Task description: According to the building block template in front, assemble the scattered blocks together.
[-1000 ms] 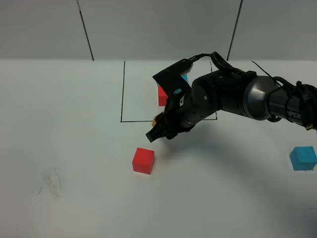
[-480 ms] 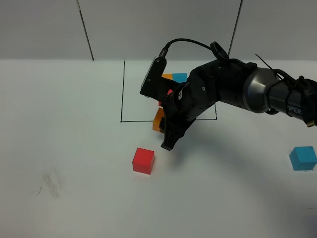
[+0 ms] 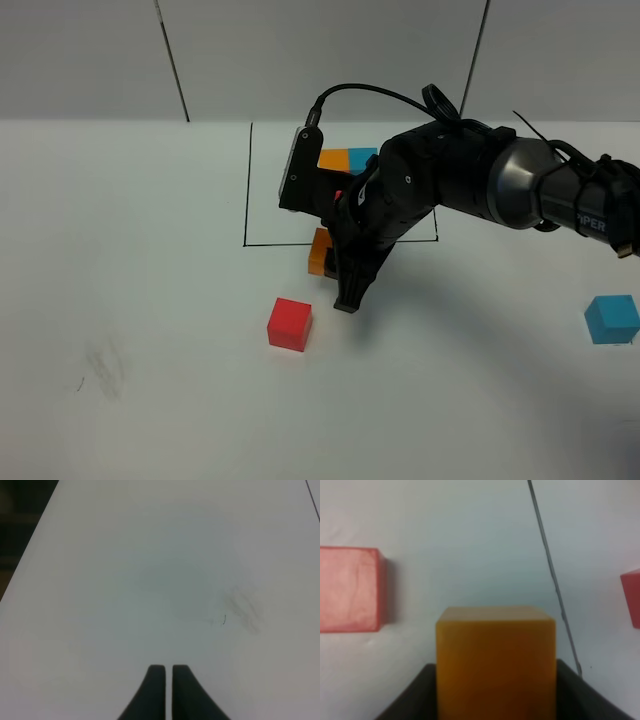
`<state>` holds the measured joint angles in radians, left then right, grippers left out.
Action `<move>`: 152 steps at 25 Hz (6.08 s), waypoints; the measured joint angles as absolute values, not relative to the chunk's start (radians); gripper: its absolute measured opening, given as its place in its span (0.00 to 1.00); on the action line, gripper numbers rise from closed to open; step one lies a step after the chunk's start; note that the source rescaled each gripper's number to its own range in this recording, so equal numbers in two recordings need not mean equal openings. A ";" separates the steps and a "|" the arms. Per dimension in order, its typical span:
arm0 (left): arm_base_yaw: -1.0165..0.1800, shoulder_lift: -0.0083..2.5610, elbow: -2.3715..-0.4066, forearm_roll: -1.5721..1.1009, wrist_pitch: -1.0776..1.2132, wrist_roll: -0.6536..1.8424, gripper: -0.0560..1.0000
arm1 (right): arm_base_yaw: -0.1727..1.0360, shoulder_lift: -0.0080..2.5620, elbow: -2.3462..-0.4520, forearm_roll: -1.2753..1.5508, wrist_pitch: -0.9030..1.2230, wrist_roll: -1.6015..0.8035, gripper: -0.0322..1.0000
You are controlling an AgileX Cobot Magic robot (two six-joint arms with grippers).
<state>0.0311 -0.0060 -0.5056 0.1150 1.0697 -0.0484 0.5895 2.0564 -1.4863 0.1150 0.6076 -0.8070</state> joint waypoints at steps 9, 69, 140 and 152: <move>0.031 -0.006 -0.506 0.115 1.070 -0.048 0.06 | 0.591 2.093 -1.530 0.134 0.625 -0.875 0.52; 0.031 -0.006 -0.506 0.115 1.070 -0.048 0.06 | 0.591 2.174 -1.567 0.129 0.666 -2.085 0.52; 0.031 -0.006 -0.506 0.115 1.070 -0.048 0.06 | 0.621 2.268 -1.679 0.213 0.787 -2.086 0.52; 0.031 -0.006 -0.506 0.120 1.070 -0.048 0.06 | 0.621 2.268 -1.681 0.237 0.800 -2.086 0.52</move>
<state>0.0311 -0.0060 -0.5056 0.1197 1.0697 -0.0484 0.6211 2.2677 -1.6807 0.2373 0.8005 -2.0856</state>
